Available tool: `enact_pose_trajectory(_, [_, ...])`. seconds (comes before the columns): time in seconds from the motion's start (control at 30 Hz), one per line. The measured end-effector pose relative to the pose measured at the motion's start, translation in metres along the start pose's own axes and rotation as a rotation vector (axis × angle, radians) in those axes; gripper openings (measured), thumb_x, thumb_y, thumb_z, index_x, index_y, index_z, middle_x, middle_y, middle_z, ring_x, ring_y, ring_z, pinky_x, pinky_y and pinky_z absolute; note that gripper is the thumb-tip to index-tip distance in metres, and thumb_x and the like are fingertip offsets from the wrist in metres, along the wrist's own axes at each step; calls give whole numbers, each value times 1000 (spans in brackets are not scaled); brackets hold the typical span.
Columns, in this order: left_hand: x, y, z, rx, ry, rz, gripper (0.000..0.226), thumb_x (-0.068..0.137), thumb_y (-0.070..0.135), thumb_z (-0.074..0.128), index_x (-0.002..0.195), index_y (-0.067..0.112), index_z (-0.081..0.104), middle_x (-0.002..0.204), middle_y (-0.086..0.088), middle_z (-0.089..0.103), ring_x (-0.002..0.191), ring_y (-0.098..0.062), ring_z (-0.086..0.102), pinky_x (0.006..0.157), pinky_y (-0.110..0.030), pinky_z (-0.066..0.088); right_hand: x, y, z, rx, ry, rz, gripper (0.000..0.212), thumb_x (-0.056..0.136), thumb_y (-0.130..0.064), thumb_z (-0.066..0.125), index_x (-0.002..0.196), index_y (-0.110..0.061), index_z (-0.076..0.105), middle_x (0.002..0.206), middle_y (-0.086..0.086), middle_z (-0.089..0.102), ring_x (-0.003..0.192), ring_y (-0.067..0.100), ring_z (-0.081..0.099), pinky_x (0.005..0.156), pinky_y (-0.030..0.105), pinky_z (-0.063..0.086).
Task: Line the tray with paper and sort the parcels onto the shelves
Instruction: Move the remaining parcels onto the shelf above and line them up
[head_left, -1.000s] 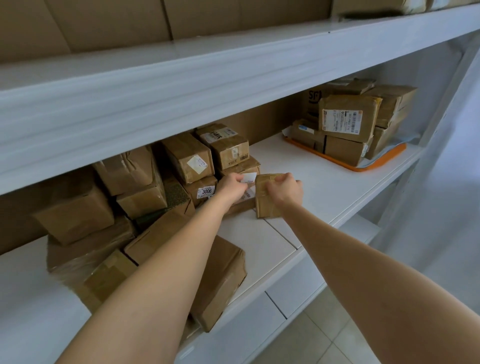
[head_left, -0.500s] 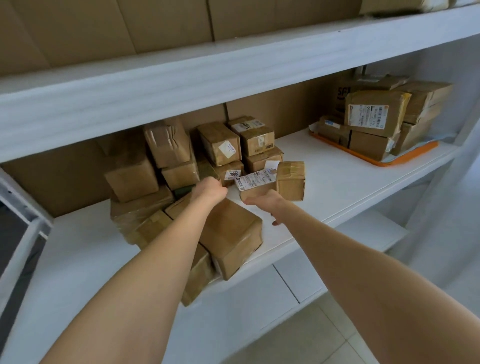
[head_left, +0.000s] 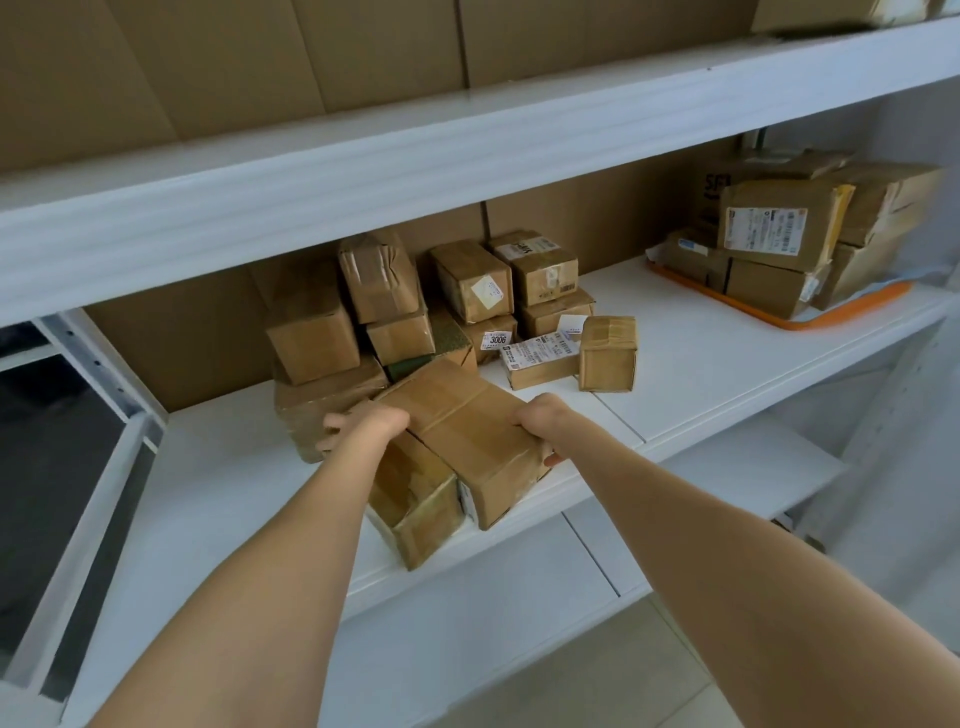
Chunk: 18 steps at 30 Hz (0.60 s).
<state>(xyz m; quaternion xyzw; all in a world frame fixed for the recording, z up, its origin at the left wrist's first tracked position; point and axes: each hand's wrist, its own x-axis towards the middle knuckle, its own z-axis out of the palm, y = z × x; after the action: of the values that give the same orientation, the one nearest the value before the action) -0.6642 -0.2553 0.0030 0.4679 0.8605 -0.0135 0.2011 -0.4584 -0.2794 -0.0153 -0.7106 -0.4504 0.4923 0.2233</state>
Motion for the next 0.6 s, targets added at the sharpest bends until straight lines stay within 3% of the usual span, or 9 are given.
enact_pose_trajectory(0.2, [-21, 35, 10, -150, 0, 116, 59, 91, 39, 50, 140, 10, 35, 144, -17, 30, 129, -34, 28, 100, -36, 35, -2, 13, -31, 18, 120, 64, 39, 98, -21, 43, 133, -5, 48, 124, 20, 53, 97, 39, 57, 83, 50, 55])
enact_pose_trajectory(0.33, [-30, 64, 22, -291, 5, 248, 64, 86, 36, 59, 139, 6, 40, 145, -21, 27, 131, -34, 29, 101, -39, 40, -5, 28, -56, 63, 205, 90, 37, 98, -18, 40, 131, -3, 48, 107, 17, 52, 83, 33, 54, 80, 46, 55])
enact_pose_trajectory(0.43, [-32, 82, 30, -344, 17, 368, 59, 84, 35, 62, 136, 10, 48, 141, -17, 40, 131, -32, 32, 99, -35, 39, -7, 37, -69, 75, 257, 95, 37, 97, -19, 37, 129, -4, 47, 109, 16, 52, 90, 32, 56, 75, 42, 55])
enact_pose_trajectory(0.6, [-31, 105, 38, -493, -18, 498, 54, 83, 28, 67, 133, 17, 53, 139, -7, 48, 125, -24, 46, 99, -32, 40, -1, 48, -82, 93, 371, 84, 21, 96, -17, 35, 106, -5, 50, 104, 15, 52, 99, 32, 58, 91, 41, 53])
